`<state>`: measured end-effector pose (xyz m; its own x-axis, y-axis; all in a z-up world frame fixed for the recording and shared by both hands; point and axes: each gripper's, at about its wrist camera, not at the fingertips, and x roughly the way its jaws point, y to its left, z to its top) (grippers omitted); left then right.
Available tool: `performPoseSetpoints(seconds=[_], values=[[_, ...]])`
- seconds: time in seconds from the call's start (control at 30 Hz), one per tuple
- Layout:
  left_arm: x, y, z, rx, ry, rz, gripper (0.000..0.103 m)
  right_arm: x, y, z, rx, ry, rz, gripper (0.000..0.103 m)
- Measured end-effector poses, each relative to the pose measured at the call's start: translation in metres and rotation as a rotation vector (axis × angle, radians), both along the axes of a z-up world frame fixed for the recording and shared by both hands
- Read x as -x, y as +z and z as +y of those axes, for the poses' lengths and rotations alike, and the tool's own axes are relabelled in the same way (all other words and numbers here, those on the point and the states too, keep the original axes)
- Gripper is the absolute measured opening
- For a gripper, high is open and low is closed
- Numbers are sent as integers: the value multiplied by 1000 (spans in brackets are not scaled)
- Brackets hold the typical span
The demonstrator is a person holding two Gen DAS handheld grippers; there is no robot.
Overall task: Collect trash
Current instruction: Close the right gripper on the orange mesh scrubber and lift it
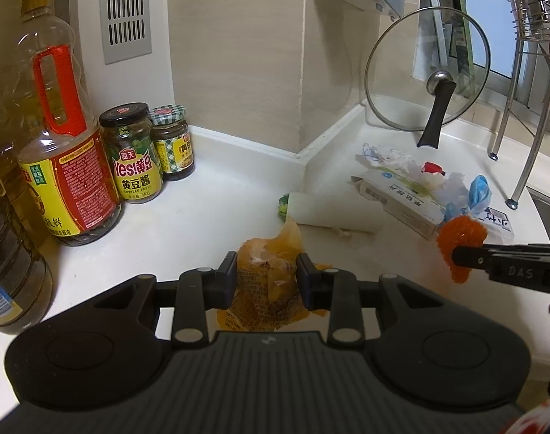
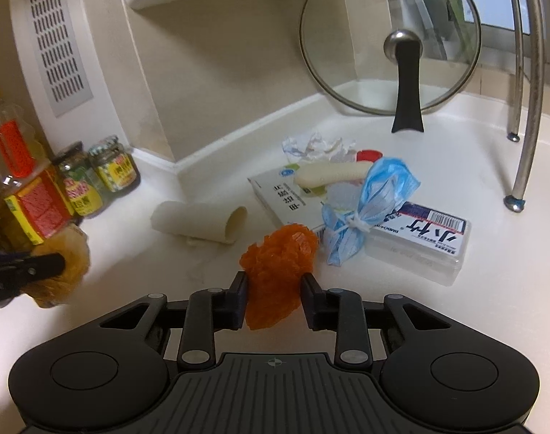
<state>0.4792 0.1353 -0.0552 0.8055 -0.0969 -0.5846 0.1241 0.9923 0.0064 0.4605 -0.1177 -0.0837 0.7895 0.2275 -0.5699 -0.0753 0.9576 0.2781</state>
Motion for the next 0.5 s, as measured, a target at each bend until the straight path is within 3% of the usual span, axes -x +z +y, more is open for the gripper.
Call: performPoseSetpoints(seconds=[0.5], values=[[86,28,-32,29,48,-48,31,96,45,-17,-55,149,-75,31]])
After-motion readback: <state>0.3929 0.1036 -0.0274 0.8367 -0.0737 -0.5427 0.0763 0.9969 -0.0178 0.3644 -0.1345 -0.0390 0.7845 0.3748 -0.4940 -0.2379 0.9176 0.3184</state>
